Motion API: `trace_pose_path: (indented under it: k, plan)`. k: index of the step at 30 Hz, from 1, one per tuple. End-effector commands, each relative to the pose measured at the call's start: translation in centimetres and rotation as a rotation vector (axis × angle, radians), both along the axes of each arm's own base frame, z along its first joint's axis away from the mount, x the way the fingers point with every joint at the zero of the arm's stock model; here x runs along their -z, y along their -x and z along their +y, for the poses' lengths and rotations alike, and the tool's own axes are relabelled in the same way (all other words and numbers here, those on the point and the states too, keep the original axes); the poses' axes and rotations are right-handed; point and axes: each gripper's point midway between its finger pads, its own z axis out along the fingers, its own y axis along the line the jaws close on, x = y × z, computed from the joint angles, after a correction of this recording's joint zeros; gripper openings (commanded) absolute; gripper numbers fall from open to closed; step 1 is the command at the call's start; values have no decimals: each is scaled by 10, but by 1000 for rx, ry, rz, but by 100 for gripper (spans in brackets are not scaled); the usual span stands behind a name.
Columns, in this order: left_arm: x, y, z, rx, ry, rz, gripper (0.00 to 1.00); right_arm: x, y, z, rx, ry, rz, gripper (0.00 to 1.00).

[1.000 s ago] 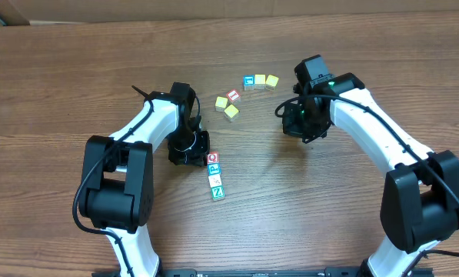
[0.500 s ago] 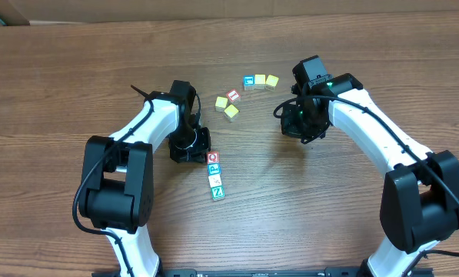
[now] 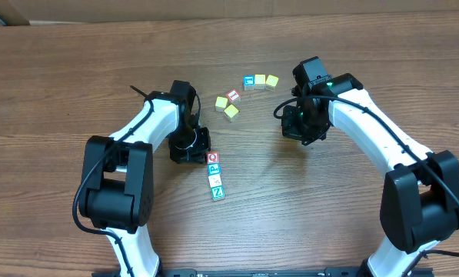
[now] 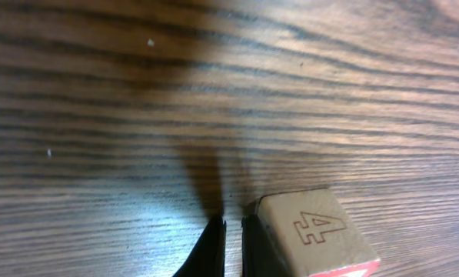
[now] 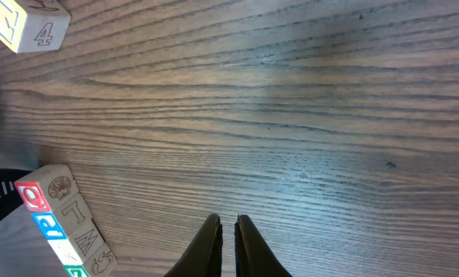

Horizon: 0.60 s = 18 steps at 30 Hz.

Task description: Flip 4 blocks

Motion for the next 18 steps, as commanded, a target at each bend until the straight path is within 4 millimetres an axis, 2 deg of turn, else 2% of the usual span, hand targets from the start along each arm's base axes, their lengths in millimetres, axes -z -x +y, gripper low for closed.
trace_pose_path:
  k: [1,6,9,13,18]
  plan:
    - [5,2,3,-14,-28,24,4,-10,1,4,-10,-30,-15,10]
    - [5,3,3,-17,-32,27,4,-10,1,4,-11,-30,-14,10]
    - [7,-4,10,-25,-64,-2,4,-10,3,7,-21,-30,-16,10]
    - [11,-23,20,-62,-112,-74,4,-10,5,15,-41,-33,-22,10]
    - [11,-48,17,-70,-102,-177,4,-10,7,27,-71,-39,-37,10]
